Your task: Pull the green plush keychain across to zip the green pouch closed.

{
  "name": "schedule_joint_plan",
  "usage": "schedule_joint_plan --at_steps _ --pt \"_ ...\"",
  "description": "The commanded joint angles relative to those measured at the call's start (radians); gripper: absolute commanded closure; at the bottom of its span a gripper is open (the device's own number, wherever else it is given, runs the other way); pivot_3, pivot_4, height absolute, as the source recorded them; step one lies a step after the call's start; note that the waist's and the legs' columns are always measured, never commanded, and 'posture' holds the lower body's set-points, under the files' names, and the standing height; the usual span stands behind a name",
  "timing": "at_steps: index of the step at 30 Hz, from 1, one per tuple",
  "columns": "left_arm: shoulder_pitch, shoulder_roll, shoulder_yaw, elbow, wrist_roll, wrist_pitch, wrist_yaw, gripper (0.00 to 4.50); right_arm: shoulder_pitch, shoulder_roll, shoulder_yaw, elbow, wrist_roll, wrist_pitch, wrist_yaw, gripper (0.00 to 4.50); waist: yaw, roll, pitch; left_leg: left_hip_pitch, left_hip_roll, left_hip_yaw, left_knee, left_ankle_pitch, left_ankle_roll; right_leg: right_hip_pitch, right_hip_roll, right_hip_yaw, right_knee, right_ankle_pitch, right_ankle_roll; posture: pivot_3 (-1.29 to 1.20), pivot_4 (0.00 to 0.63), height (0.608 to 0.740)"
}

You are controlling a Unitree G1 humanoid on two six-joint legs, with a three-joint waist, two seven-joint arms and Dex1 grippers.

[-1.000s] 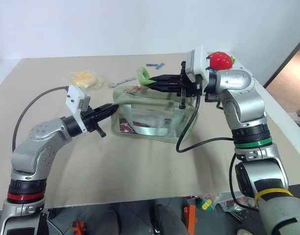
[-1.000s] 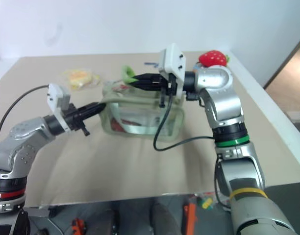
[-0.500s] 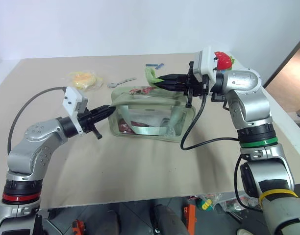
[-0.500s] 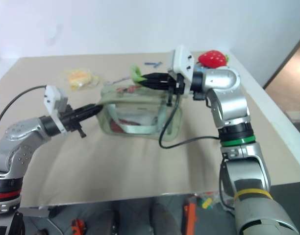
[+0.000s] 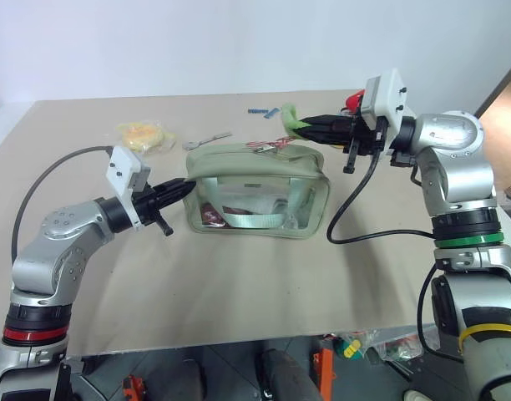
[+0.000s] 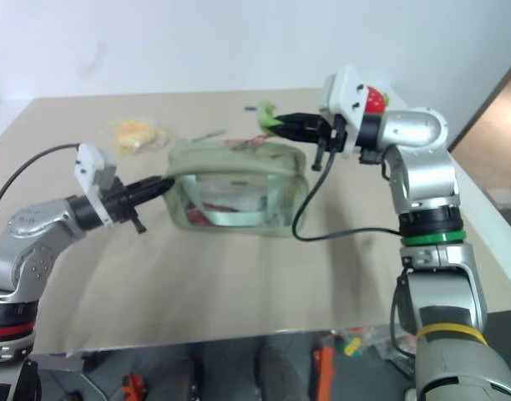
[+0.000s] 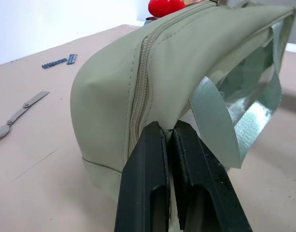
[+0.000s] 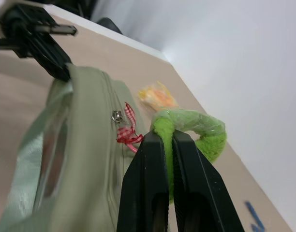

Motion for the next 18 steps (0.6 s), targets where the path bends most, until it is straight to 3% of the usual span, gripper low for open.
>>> schedule_joint_plan --at_steps 1,18 --pt "-0.015 0.019 -0.002 0.006 0.016 -0.003 -0.004 4.50 -0.016 -0.053 -0.058 0.003 -0.004 -0.020 -0.010 4.48 0.000 0.000 0.000 0.000 0.000 0.000 0.000 0.000 0.000 0.000 0.000 0.000 0.000 0.000 0.000 0.00 0.150 0.740" --pt "-0.011 -0.005 -0.026 -0.068 0.007 0.028 0.052 4.50 0.136 -0.282 -0.071 0.072 -0.103 -0.110 0.008 4.48 0.002 0.000 0.000 0.001 -0.001 0.001 0.000 0.000 0.000 0.001 -0.001 0.001 0.000 0.000 0.001 0.00 0.150 0.740"
